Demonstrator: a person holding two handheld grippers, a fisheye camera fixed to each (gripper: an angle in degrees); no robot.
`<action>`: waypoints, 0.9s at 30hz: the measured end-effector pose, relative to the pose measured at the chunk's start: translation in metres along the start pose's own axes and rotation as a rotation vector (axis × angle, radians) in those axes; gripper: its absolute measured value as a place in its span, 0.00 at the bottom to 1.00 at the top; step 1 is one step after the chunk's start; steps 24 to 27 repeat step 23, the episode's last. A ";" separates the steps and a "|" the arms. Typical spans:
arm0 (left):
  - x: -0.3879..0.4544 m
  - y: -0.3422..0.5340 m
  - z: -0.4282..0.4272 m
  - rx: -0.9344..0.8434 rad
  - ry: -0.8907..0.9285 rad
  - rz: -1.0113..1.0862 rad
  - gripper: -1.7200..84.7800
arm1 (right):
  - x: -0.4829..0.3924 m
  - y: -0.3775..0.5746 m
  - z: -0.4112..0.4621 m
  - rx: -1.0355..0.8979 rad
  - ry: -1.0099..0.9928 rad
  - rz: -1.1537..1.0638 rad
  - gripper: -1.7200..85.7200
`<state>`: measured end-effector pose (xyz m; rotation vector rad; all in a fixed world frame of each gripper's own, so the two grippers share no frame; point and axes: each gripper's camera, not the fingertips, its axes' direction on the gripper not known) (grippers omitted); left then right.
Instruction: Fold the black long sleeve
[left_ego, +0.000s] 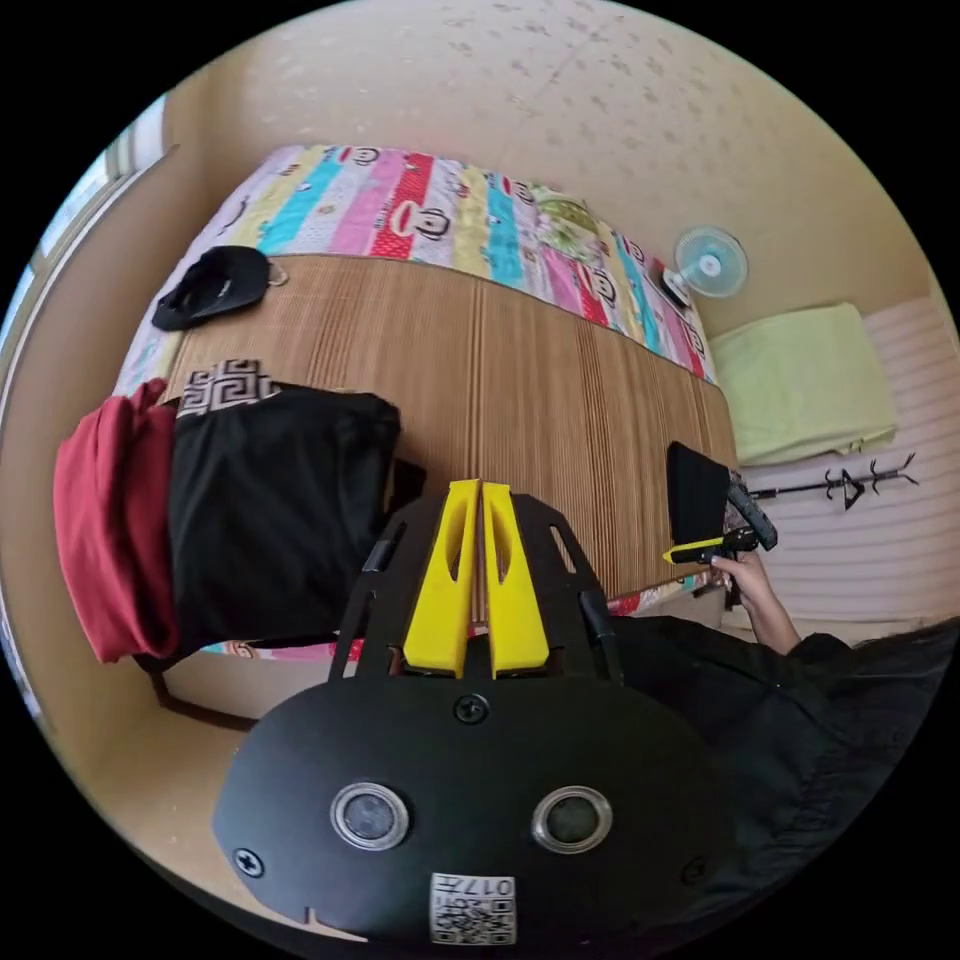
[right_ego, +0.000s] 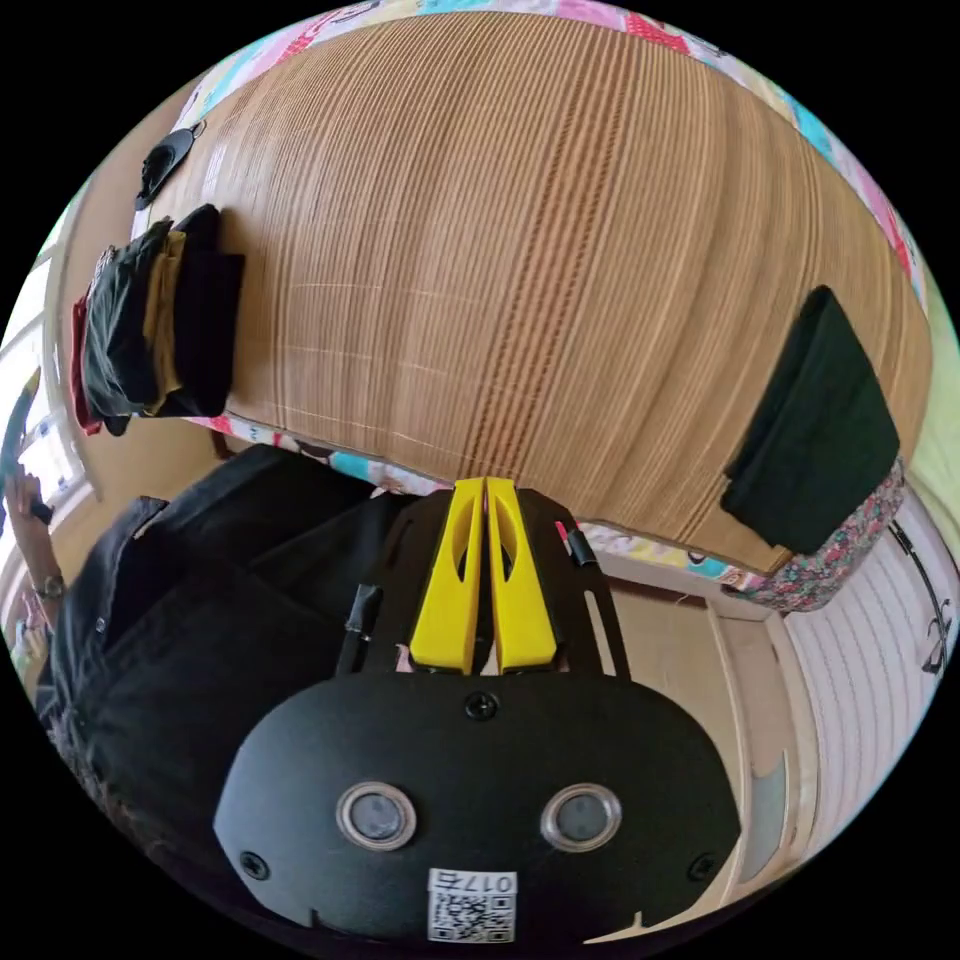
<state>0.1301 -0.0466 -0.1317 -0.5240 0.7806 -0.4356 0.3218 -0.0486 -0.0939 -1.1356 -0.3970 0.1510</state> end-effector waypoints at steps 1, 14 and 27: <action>0.026 -0.006 0.021 -0.026 -0.002 0.029 0.01 | 0.007 0.014 0.005 0.021 -0.097 -0.024 0.02; 0.226 -0.017 0.196 -0.241 -0.266 0.232 0.01 | 0.188 0.148 0.088 0.051 -0.189 0.584 0.02; 0.262 -0.004 0.289 -0.408 -0.367 0.255 0.01 | 0.302 0.211 0.072 0.467 -0.393 0.976 0.02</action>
